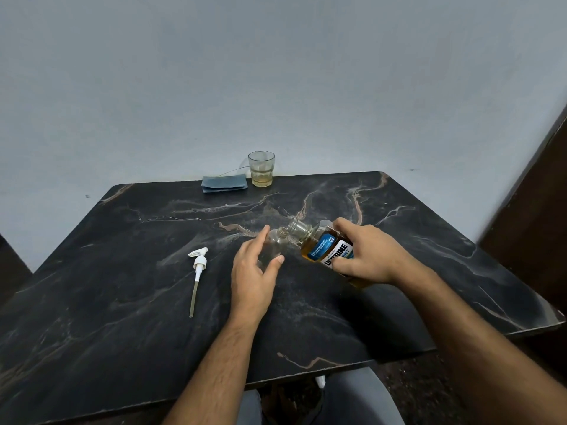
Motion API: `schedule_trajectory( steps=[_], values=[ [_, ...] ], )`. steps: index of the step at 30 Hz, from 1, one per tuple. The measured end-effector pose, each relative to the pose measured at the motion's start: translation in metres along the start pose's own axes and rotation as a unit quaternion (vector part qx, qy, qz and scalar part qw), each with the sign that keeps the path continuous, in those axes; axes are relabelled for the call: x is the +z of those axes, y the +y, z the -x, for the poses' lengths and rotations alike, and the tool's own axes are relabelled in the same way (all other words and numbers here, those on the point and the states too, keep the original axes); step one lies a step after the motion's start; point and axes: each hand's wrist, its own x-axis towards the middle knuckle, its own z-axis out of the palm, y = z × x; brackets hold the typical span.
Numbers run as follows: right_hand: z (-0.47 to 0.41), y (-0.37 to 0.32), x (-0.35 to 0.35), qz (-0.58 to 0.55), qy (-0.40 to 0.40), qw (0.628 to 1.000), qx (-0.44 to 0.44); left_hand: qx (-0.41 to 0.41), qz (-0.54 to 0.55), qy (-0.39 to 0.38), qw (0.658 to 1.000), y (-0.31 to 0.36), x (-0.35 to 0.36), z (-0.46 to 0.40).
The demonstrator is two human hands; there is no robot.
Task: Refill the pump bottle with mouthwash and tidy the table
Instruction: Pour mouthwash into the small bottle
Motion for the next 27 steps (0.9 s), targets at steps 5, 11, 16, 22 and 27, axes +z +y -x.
schedule_trajectory(
  steps=[5, 11, 16, 22, 27],
  values=[
    [-0.001, -0.001, -0.005, 0.012, -0.014, 1.000, -0.004, -0.006, -0.005, -0.002, 1.000, 0.001, 0.000, 0.000],
    [-0.003, -0.001, -0.011, 0.040, -0.025, 0.999, -0.008, -0.010, 0.001, -0.003, 1.000, 0.000, 0.000, -0.001],
    [-0.004, -0.003, -0.016, 0.060, -0.035, 0.998, -0.010, -0.007, -0.002, -0.003, 1.000, 0.001, 0.000, -0.001],
    [-0.005, -0.005, -0.022, 0.078, -0.040, 0.996, -0.010, -0.003, -0.006, -0.004, 1.000, 0.001, -0.001, 0.000],
    [-0.007, -0.007, -0.026, 0.077, -0.057, 0.995, -0.011, -0.005, -0.011, -0.008, 1.000, 0.000, 0.000, -0.001]
  ],
)
